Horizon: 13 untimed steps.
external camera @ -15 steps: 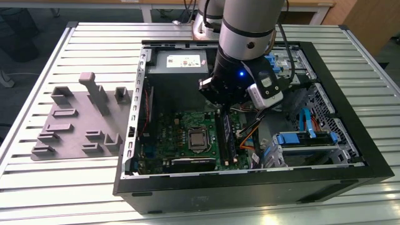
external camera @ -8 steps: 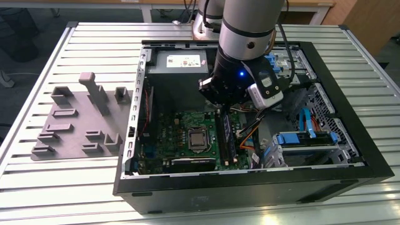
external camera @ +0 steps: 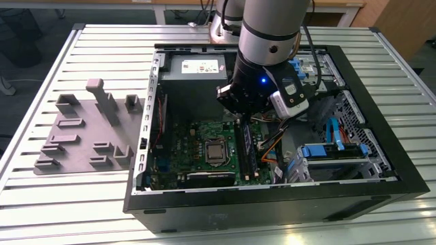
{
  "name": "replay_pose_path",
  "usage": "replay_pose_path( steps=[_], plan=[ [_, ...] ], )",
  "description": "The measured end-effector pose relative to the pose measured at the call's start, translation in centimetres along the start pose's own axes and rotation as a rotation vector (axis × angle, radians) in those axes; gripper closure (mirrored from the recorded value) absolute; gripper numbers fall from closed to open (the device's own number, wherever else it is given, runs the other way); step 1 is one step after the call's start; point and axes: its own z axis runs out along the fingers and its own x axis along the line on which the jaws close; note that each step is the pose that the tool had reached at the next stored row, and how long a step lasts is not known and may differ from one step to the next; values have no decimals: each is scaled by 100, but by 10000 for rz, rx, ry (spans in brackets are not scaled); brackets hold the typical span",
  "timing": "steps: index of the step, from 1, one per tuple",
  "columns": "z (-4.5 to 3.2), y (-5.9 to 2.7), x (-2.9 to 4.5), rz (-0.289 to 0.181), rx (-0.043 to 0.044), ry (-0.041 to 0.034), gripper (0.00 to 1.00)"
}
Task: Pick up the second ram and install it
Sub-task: 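Insert the second ram into the second slot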
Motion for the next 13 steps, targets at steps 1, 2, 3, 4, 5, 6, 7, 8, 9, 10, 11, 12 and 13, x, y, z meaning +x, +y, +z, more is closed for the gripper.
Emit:
replay_pose_path(
  steps=[1,2,3,4,5,6,7,8,9,10,11,12,13],
  plan=[
    [0,0,0,0,0,0,86],
    [0,0,0,0,1,0,86],
    [0,0,0,0,1,0,86],
    [0,0,0,0,1,0,86],
    [0,0,0,0,1,0,86],
    [0,0,0,-1,1,0,86],
    [0,0,0,0,0,0,86],
    [0,0,0,-1,1,0,86],
    [0,0,0,-33,1,1,86],
    [0,0,0,-34,1,0,86],
    [0,0,0,-34,1,1,86],
    [0,0,0,-34,1,1,86],
    [0,0,0,-34,1,1,86]
  ],
)
